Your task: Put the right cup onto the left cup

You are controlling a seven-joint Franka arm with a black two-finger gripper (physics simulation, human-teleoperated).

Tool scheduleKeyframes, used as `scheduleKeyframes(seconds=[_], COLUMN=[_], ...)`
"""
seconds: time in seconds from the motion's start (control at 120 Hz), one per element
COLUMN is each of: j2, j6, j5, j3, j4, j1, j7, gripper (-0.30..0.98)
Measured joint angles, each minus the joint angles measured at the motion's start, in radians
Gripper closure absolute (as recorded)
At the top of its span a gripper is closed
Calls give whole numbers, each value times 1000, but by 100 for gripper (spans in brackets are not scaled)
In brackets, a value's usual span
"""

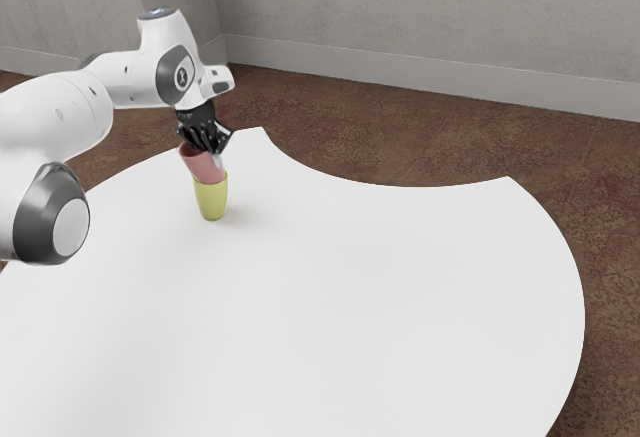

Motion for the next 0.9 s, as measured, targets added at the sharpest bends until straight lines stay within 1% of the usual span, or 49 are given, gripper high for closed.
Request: scheduleKeyframes(seconds=[0.1, 0.283, 0.358, 0.433, 0.575, 0.683, 0.758, 0.8, 0.9], j2=[-2, -6, -15, -34, -101, -183, -222, -260, -401], j6=[1, 0, 0, -1, -3, -2, -26, -62, -172], j5=[-16, -36, -39, -40, -40, -35, -26, -5, 85], j3=[3, 6, 6, 6, 6, 6, 5, 6, 2], j4=[-17, -21, -32, -49, -105, -182, -195, -191, -186], j1=[0, 0, 5, 8, 9, 9, 8, 8, 8], j7=[4, 13, 16, 19, 25, 31, 35, 37, 39], gripper=[77, 37, 26, 18, 9, 6, 4, 3, 2])
